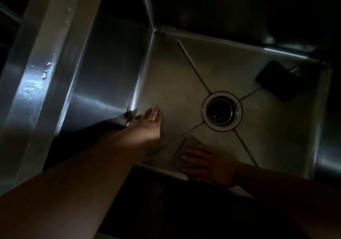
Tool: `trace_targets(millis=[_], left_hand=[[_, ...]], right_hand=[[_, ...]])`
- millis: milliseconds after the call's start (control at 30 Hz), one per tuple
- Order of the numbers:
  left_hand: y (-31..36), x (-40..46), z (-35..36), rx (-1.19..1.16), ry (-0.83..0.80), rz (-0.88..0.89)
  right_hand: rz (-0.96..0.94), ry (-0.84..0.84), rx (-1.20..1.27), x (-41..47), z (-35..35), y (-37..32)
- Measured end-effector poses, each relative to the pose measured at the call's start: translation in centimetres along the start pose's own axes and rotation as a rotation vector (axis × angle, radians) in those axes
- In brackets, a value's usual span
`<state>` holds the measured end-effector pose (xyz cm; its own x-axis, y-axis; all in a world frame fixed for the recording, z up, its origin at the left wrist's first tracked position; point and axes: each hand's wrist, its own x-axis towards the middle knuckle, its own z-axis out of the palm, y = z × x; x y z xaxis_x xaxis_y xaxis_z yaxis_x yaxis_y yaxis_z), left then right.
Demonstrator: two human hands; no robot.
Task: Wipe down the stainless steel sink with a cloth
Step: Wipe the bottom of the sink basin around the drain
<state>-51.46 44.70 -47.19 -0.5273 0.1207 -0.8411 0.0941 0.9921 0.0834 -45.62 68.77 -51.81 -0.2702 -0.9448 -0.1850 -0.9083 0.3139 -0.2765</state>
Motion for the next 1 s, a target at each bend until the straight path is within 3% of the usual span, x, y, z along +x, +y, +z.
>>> trace_targets(millis=[233, 400, 533, 633, 700, 767, 867, 1000], left_hand=[[1.1, -0.5, -0.6, 0.045, 0.007, -0.034], [3.0, -0.4, -1.5, 0.019, 0.084, -0.011], [3.4, 0.4, -2.6, -0.001, 0.086, -0.036], [3.4, 1.0, -2.7, -0.040, 0.061, -0.067], [3.5, 1.3, -2.4, -0.043, 0.032, -0.068], [3.5, 1.5, -1.9, -0.047, 0.015, -0.060], [3.5, 1.5, -1.3, -0.031, 0.016, -0.036], [3.6, 1.5, -1.4, -0.021, -0.008, -0.050]], right_hand=[[0.150, -0.063, -0.196, -8.4, 0.3, 4.4], [0.315, -0.056, -0.127, -9.9, 0.1, 3.5], [0.667, -0.175, -0.018, -10.7, -0.6, 3.4], [0.930, -0.088, -0.002, -8.0, -1.5, 5.3], [1.230, -0.088, 0.129, -6.3, -1.1, 6.9], [1.463, 0.075, 0.343, -3.7, -1.4, 8.7], [1.472, 0.198, 0.418, 0.1, -2.4, 10.7], [1.225, 0.310, 0.523, 3.9, -3.0, 11.1]])
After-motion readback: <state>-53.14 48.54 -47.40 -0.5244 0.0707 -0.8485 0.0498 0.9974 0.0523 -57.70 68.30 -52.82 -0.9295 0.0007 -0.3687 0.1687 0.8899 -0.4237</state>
